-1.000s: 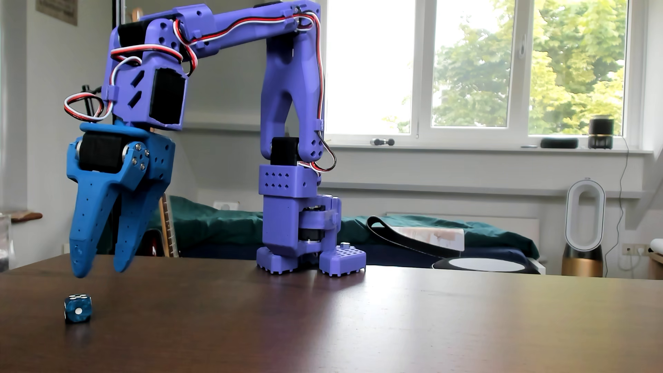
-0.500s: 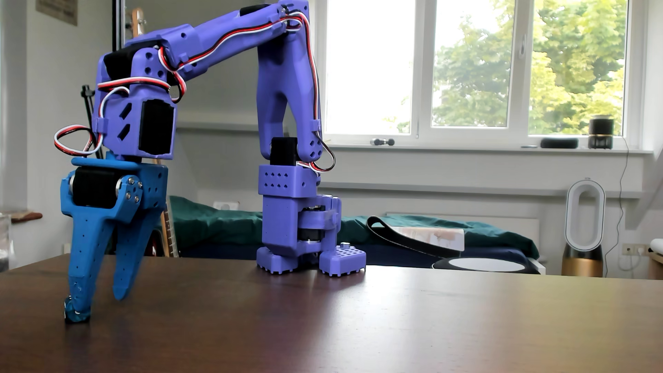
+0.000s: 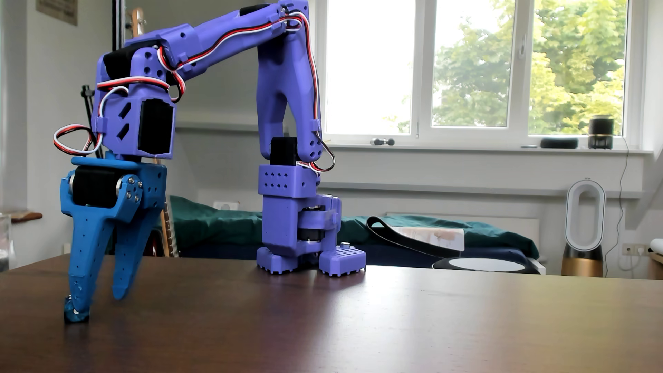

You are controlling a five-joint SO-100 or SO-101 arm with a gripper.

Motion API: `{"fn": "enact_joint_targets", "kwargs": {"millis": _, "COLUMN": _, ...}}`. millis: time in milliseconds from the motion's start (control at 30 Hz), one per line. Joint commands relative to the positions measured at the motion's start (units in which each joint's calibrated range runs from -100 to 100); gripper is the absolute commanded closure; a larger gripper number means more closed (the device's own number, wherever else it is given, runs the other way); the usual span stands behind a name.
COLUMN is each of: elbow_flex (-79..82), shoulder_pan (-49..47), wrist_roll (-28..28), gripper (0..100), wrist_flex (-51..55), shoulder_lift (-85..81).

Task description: Grab the blue dice

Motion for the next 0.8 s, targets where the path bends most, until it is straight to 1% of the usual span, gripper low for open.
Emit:
{"fn": "enact_joint_targets", "kwargs": {"millis": 0, "elbow_flex": -1.48, "shoulder_pan": 0.67, "wrist_roll": 0.16, "gripper": 80, "wrist_flex": -0.82, "shoulder_lift": -1.03}}
{"fn": "enact_joint_targets", "kwargs": {"millis": 433, "elbow_flex": -2.29, "shoulder_pan": 2.39, "wrist_roll": -0.21, "gripper": 80, "wrist_flex": -0.91, "shoulder_lift": -0.87}}
{"fn": "enact_joint_targets", "kwargs": {"millis": 633, "elbow_flex": -1.48, "shoulder_pan": 3.29, "wrist_roll": -0.21, "gripper": 80, "wrist_flex": -3.73, "shoulder_lift": -0.28}}
{"fn": "enact_joint_targets", "kwargs": {"millis": 767, "elbow_flex": -2.2, "shoulder_pan": 3.7, "wrist_roll": -0.21, "gripper": 80, "wrist_flex": -3.47, "shoulder_lift": 0.81}}
